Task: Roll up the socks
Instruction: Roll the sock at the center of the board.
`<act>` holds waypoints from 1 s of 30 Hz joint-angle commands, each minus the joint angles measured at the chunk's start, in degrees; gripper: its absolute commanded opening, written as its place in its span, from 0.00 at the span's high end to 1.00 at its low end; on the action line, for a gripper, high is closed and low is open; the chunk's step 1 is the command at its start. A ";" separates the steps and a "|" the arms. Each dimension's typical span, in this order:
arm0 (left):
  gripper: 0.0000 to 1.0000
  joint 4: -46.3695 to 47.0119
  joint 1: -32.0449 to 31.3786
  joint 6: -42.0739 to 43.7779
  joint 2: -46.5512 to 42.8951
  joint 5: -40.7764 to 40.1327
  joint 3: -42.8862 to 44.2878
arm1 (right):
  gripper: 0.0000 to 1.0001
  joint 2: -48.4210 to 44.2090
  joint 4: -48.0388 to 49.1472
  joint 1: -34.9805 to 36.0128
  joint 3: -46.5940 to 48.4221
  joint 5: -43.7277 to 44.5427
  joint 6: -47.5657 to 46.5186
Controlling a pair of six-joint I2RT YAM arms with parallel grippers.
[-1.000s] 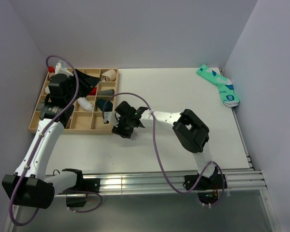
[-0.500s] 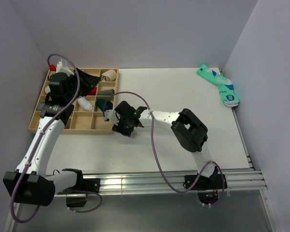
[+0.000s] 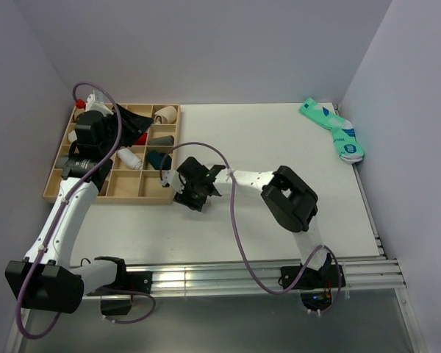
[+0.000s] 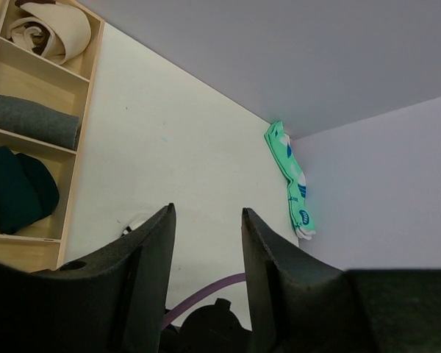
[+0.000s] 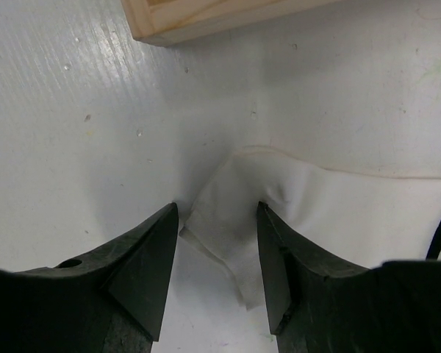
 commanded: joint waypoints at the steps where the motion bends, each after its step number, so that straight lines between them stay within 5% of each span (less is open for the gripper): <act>1: 0.54 1.58 0.25 1.22 -0.30 0.53 -0.66 | 0.46 -3.08 0.92 -0.15 -1.40 0.81 1.28; 30: 0.53 2.54 0.25 0.60 -3.55 0.09 -9.53 | 0.48 -11.87 0.57 1.17 -9.31 5.56 0.14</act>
